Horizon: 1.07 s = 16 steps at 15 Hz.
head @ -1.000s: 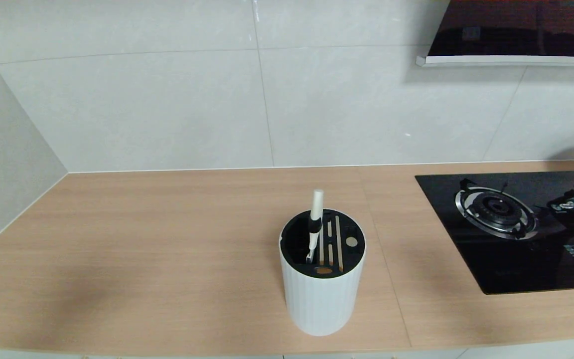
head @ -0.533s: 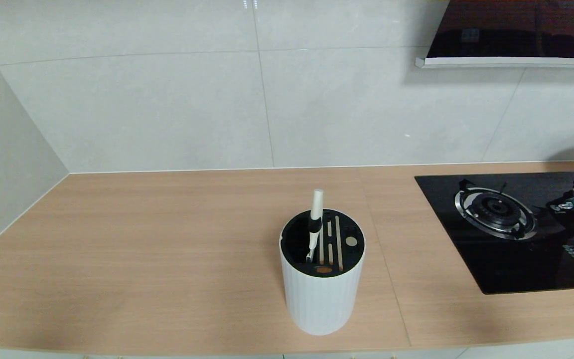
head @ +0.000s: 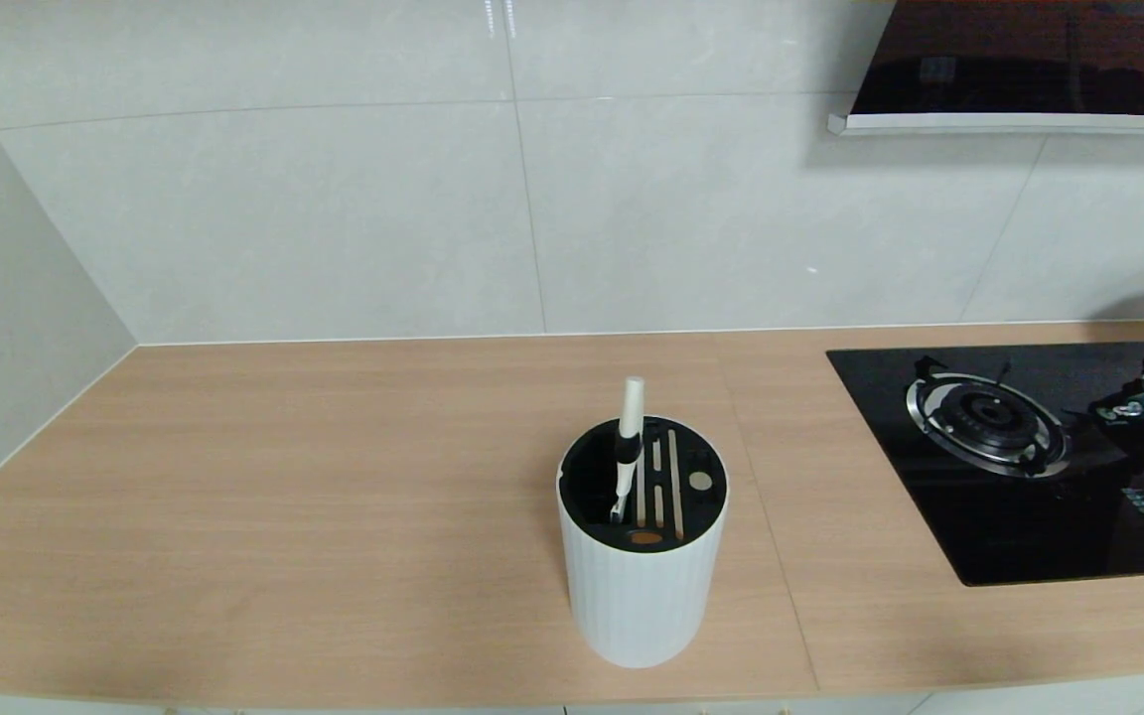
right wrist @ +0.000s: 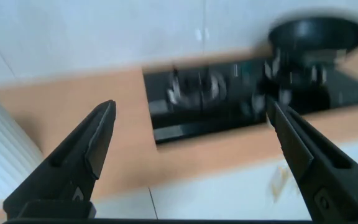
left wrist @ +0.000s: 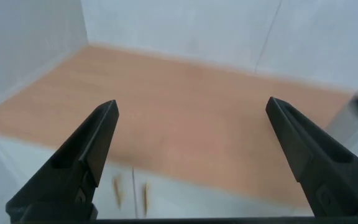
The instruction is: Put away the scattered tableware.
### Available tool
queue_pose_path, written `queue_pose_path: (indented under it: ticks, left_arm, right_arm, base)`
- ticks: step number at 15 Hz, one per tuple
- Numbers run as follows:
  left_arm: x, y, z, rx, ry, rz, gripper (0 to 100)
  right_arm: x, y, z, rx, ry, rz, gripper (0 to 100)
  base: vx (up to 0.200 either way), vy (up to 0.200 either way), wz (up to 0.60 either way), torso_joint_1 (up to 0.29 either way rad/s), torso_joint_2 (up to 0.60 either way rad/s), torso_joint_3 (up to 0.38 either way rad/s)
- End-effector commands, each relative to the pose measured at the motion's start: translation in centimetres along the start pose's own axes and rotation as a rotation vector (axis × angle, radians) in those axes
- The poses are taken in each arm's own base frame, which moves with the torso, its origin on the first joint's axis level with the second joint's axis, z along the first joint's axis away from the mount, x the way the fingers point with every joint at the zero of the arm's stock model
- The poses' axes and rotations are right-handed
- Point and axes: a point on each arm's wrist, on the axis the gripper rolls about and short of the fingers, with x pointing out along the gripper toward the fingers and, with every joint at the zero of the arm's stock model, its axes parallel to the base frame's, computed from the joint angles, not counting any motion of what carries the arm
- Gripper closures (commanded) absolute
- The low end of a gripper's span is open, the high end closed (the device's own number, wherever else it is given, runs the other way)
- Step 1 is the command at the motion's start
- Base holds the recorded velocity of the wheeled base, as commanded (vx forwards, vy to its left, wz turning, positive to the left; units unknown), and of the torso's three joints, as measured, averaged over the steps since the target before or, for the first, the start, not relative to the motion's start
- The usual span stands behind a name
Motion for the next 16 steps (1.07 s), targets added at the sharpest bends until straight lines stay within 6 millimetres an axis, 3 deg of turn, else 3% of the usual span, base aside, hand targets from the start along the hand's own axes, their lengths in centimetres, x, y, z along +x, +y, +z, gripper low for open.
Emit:
queue_pose_path:
  ticks: [1, 3, 4, 10, 16]
  left_arm:
    - [1.6, 0.0, -3.6, 0.012, 0.049, -0.012, 0]
    - [2.5, 0.0, -6.0, 0.059, 0.062, -0.05, 0]
    - [2.7, 0.1, -6.6, 0.093, 0.062, -0.056, 0]
    - [2.6, -0.1, -7.1, 0.161, 0.116, -0.171, 0]
    - [2.6, -0.1, -7.1, 0.12, 0.114, -0.169, 0]
  right_arm:
    - [1.6, 0.2, -4.0, -0.019, 0.087, -0.006, 0]
    - [2.6, 0.4, -6.4, -0.029, 0.076, 0.001, 0]
    - [2.6, 0.4, -6.1, -0.026, 0.042, 0.013, 0]
    - [2.5, 0.7, -6.9, -0.05, 0.116, 0.163, 0]
    - [2.5, 0.7, -6.8, -0.047, 0.107, 0.175, 0]
  base:
    - [0.0, 0.0, 0.0, 0.0, 0.0, 0.0]
    - [0.0, 0.0, 0.0, 0.0, 0.0, 0.0]
    - [0.0, 0.0, 0.0, 0.0, 0.0, 0.0]
    - [0.0, 0.0, 0.0, 0.0, 0.0, 0.0]
    - [0.0, 0.0, 0.0, 0.0, 0.0, 0.0]
